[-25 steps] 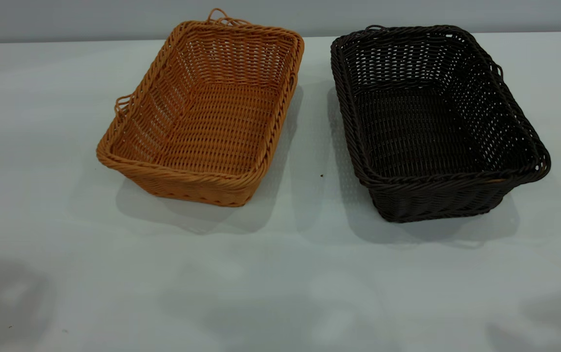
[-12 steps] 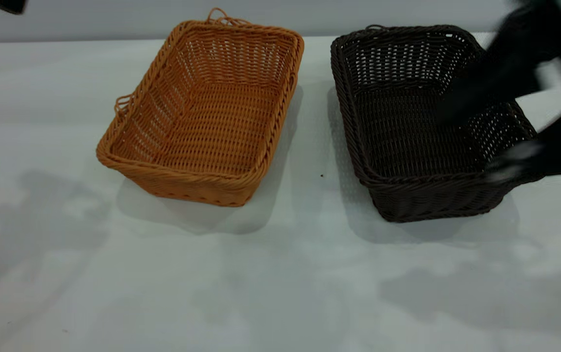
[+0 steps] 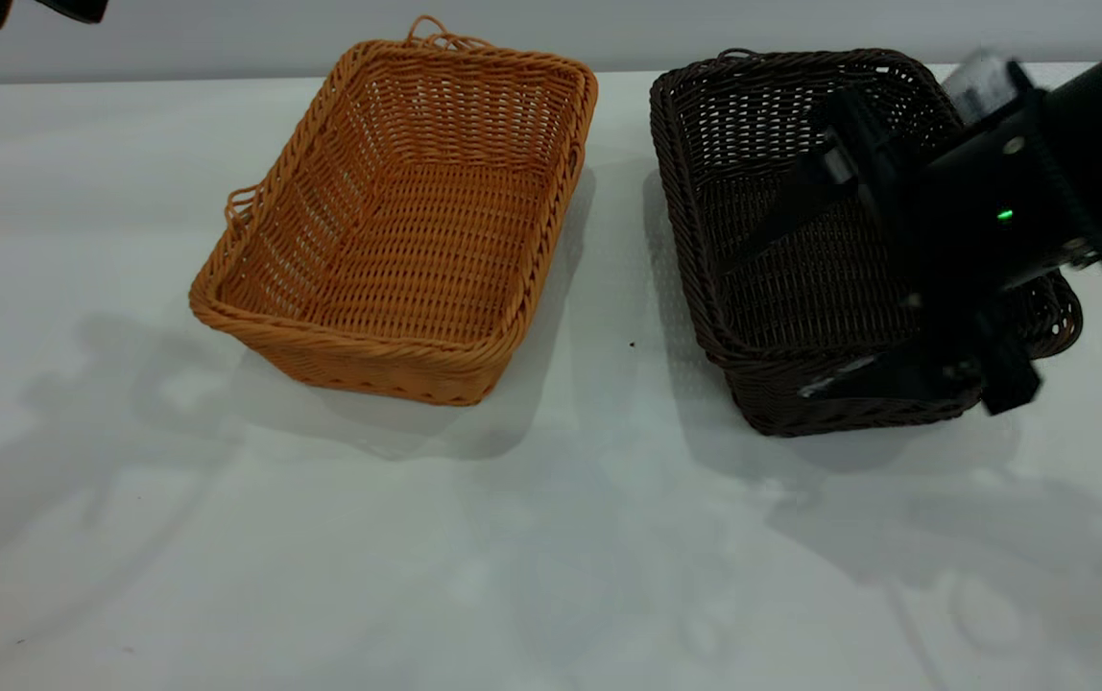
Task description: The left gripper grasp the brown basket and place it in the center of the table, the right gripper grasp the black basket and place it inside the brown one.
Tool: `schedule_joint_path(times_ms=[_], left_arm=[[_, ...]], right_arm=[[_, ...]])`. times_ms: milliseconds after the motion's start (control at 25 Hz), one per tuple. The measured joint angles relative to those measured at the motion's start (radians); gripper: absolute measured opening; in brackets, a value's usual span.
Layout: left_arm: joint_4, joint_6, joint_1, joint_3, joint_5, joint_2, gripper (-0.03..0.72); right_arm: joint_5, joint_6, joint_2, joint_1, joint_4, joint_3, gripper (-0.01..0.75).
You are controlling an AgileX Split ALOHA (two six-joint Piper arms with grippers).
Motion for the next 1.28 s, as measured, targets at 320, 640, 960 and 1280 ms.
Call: schedule_joint_path(times_ms=[320,640,960,1280], left_arm=[[0.0,0.001,0.0,0.0,-0.001,0.0,0.531],[-0.002,-0.028,0.0,-0.065,-0.019,0.12,0.531],[-0.002,-0.043,-0.015,-0.297,-0.024,0.429,0.531],[0.018,-0.044,-0.095,-0.523,-0.063,0.712,0.531]], right_arm=[[-0.099,0.175,0.084,0.0,0.023,-0.04,0.594],[-0.387,0.356,0.091,0.022,0.034,-0.042,0.594],[-0.469,0.455,0.116,0.048,0.039,-0.043,0.594],[-0.476,0.457,0.117,0.048,0.039,-0.043,0.594]])
